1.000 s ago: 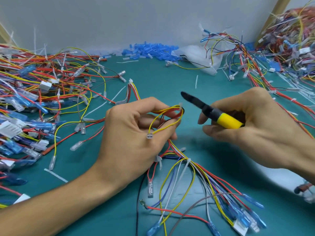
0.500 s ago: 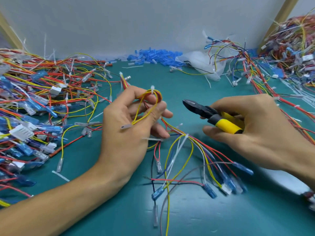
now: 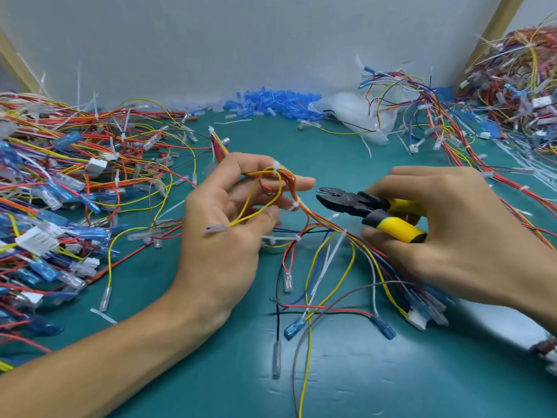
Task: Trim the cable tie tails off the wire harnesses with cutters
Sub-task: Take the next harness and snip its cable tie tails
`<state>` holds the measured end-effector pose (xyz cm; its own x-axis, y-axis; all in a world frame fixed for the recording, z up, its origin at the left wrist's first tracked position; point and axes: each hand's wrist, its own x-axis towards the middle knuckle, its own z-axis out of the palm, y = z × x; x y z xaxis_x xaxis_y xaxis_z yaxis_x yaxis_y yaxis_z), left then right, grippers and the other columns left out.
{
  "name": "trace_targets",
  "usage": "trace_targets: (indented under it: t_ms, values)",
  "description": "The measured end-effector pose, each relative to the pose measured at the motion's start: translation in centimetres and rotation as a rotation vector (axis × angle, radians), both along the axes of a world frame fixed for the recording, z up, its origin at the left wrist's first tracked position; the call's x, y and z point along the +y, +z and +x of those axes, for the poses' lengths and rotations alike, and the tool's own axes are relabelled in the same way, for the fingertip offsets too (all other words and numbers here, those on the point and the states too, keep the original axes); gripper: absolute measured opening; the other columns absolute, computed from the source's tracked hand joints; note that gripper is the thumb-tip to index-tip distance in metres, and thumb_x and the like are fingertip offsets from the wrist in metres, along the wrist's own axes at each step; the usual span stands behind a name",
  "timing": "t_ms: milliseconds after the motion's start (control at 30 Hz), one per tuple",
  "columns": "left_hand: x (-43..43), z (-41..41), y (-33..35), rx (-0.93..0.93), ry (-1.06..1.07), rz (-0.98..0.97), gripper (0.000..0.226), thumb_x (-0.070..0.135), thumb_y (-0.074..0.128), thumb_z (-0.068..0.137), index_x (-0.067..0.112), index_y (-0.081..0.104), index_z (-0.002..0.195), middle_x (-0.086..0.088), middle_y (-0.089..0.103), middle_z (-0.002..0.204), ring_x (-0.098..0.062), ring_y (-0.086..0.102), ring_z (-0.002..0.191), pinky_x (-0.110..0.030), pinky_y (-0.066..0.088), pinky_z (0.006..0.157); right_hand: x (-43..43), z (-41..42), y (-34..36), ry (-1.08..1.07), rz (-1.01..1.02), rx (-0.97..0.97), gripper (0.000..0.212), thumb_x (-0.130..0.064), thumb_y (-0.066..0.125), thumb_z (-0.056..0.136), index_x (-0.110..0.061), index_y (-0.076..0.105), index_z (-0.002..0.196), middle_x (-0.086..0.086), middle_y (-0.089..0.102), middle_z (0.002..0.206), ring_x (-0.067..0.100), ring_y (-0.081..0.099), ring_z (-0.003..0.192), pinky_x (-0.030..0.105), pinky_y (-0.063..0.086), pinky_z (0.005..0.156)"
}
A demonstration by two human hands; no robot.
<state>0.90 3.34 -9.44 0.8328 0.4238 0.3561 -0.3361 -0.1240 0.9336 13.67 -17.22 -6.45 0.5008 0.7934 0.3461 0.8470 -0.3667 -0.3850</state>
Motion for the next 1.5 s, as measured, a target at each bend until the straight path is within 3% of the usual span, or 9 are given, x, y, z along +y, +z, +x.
trace_targets:
  t_ms: [200, 300, 467, 600, 700, 1000, 1067, 1167, 1500]
  values:
    - [-0.4, 0.2, 0.2, 0.067, -0.010, 0.048, 0.038, -0.022, 0.071, 0.081, 0.007, 0.062, 0.102, 0.002, 0.077, 0.087, -0.010, 0.073, 0.080, -0.021, 0.055, 0.077, 0.0, -0.2, 0.0, -0.006, -0.041, 0.007, 0.014, -0.019, 0.084, 0.081, -0.022, 0.074, 0.089, -0.009, 0.062, 0.079, 0.010, 0.059, 0.074, 0.024, 0.046, 0.064]
    - [-0.5, 0.1, 0.3, 0.080, -0.016, 0.060, 0.038, -0.021, 0.073, 0.079, 0.009, 0.063, 0.100, -0.001, 0.073, 0.084, -0.012, 0.070, 0.077, -0.024, 0.056, 0.075, -0.1, -0.3, 0.2, 0.010, -0.080, -0.008, 0.010, -0.018, 0.081, 0.082, -0.020, 0.074, 0.089, -0.005, 0.062, 0.079, 0.013, 0.059, 0.072, 0.037, 0.050, 0.063]
    - [-0.6, 0.1, 0.6, 0.091, -0.019, 0.053, 0.040, -0.022, 0.076, 0.076, 0.010, 0.063, 0.096, -0.005, 0.069, 0.083, -0.015, 0.066, 0.074, -0.031, 0.058, 0.075, -0.3, -0.3, 0.6, 0.042, -0.147, -0.022, 0.018, -0.018, 0.080, 0.083, -0.021, 0.076, 0.100, -0.009, 0.060, 0.082, 0.007, 0.058, 0.075, 0.014, 0.042, 0.067]
    - [-0.7, 0.0, 0.7, 0.083, -0.019, 0.044, 0.036, -0.020, 0.076, 0.076, 0.008, 0.061, 0.094, -0.017, 0.070, 0.087, -0.013, 0.066, 0.074, -0.024, 0.057, 0.071, -0.4, -0.1, 0.9, 0.049, -0.162, -0.088, 0.028, -0.025, 0.069, 0.080, -0.024, 0.075, 0.107, -0.012, 0.057, 0.086, 0.006, 0.057, 0.076, 0.023, 0.046, 0.068]
    - [-0.7, 0.0, 0.6, 0.055, -0.010, 0.031, 0.030, -0.016, 0.075, 0.080, 0.003, 0.059, 0.096, -0.009, 0.071, 0.082, -0.013, 0.066, 0.072, -0.022, 0.056, 0.065, -0.5, 0.0, 1.0, 0.038, -0.147, -0.117, 0.031, -0.023, 0.067, 0.078, -0.024, 0.074, 0.108, -0.011, 0.056, 0.086, 0.004, 0.055, 0.077, 0.018, 0.042, 0.068]
    - [-0.8, -0.1, 0.4, 0.009, 0.031, 0.003, 0.027, -0.004, 0.076, 0.081, -0.004, 0.060, 0.104, -0.026, 0.063, 0.083, -0.043, 0.064, 0.068, -0.034, 0.061, 0.062, -0.1, -0.3, 0.5, 0.001, -0.135, -0.047, 0.013, -0.018, 0.077, 0.081, -0.021, 0.074, 0.093, -0.007, 0.059, 0.078, 0.010, 0.054, 0.070, 0.016, 0.038, 0.063]
    - [-0.8, -0.1, 0.4, 0.028, 0.056, 0.016, 0.028, -0.007, 0.079, 0.081, -0.004, 0.061, 0.102, -0.028, 0.063, 0.085, -0.044, 0.065, 0.067, -0.039, 0.062, 0.063, 0.0, -0.5, 0.5, 0.004, -0.093, -0.033, 0.005, -0.023, 0.073, 0.083, -0.021, 0.069, 0.080, -0.001, 0.054, 0.065, 0.018, 0.047, 0.061, 0.024, 0.036, 0.055]
    - [-0.7, 0.0, 0.4, 0.028, 0.064, 0.011, 0.023, -0.012, 0.077, 0.082, -0.004, 0.060, 0.097, -0.026, 0.064, 0.084, -0.036, 0.065, 0.063, -0.040, 0.062, 0.062, -0.1, -0.5, 0.2, -0.013, -0.050, -0.005, 0.019, -0.030, 0.069, 0.084, -0.016, 0.065, 0.072, 0.008, 0.041, 0.053, 0.025, 0.033, 0.057, 0.030, 0.029, 0.048]
    - [-0.8, -0.1, 0.4, -0.034, 0.095, -0.018, 0.018, -0.011, 0.078, 0.081, -0.007, 0.063, 0.091, -0.021, 0.068, 0.079, -0.039, 0.065, 0.062, -0.025, 0.056, 0.060, -0.4, 0.0, 0.2, -0.029, -0.059, 0.032, 0.023, -0.043, 0.068, 0.084, -0.021, 0.067, 0.077, 0.006, 0.051, 0.057, 0.025, 0.042, 0.056, 0.038, 0.037, 0.051]
